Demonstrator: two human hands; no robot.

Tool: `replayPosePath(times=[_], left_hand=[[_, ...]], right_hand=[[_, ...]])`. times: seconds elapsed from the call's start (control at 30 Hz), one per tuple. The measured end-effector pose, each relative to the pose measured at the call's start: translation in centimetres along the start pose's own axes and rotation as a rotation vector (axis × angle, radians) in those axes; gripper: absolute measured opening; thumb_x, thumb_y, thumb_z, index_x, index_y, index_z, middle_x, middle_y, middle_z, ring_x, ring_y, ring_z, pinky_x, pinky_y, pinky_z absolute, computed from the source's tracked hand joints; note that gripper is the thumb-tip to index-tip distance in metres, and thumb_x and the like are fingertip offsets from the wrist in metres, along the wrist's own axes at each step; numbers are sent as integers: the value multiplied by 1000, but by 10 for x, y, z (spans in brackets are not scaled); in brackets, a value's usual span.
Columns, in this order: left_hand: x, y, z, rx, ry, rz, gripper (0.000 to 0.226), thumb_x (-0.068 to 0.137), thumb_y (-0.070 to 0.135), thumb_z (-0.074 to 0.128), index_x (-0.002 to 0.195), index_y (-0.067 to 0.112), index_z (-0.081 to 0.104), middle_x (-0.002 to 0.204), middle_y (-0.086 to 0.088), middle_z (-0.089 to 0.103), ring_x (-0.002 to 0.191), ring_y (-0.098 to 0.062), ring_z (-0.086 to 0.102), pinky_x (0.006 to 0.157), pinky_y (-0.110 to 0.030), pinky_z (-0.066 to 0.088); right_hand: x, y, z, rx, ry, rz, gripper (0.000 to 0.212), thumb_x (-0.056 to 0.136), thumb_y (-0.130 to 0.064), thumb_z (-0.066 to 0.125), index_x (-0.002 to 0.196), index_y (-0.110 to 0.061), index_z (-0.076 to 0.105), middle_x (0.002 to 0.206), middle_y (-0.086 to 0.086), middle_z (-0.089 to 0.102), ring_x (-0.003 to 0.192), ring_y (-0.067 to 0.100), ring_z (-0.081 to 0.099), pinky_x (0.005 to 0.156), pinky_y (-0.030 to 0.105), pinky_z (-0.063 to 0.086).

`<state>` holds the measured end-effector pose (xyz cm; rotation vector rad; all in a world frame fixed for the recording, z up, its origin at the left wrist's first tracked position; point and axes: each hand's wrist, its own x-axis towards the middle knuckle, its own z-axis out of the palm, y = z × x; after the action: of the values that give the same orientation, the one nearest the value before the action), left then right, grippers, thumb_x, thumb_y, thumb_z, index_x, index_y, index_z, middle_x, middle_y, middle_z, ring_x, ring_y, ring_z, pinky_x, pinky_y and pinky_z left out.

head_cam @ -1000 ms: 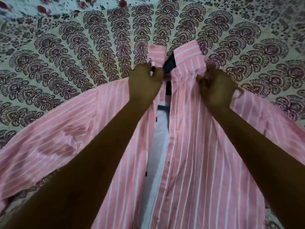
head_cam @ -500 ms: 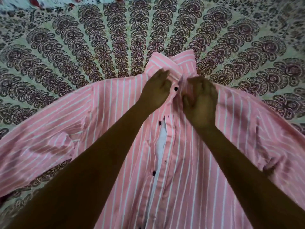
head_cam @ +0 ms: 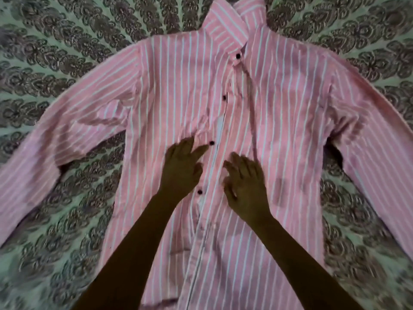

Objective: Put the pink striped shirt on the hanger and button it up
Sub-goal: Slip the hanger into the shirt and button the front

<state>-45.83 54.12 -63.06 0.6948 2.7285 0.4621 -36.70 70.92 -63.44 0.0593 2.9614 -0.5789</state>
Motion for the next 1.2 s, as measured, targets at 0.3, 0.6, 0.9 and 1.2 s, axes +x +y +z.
replayPosePath(times=[0.3, 0.6, 0.9, 1.2], left_hand=[[-144, 14, 17, 49, -44, -164, 47, 76, 18, 48, 122, 26, 58, 139, -17, 46, 124, -34, 46, 101, -45, 37], [-242, 0, 42, -7, -119, -54, 42, 81, 24, 53, 123, 28, 55, 141, -17, 42, 127, -37, 43, 101, -46, 38], [-292, -11, 36, 37, -152, -2, 41, 73, 28, 56, 114, 29, 63, 134, -14, 51, 121, -29, 37, 97, -38, 26], [-311, -10, 44, -2, -231, 214, 45, 79, 50, 50, 108, 18, 62, 104, -5, 61, 103, -22, 48, 83, -36, 33]], right_hand=[[-135, -47, 37, 18, -157, -65, 45, 85, -27, 48, 129, -18, 51, 144, 14, 41, 134, 34, 37, 106, 52, 36], [-199, -78, 49, 20, -215, -59, 49, 84, -29, 46, 130, -14, 47, 143, 15, 41, 131, 34, 38, 104, 47, 37], [-243, -131, 47, -30, -284, 69, 57, 72, -58, 52, 108, -14, 57, 114, 5, 60, 95, 27, 59, 74, 34, 47], [-253, -133, 56, -173, -274, 10, 46, 73, -33, 64, 117, -24, 55, 121, 7, 57, 102, 31, 57, 97, 47, 40]])
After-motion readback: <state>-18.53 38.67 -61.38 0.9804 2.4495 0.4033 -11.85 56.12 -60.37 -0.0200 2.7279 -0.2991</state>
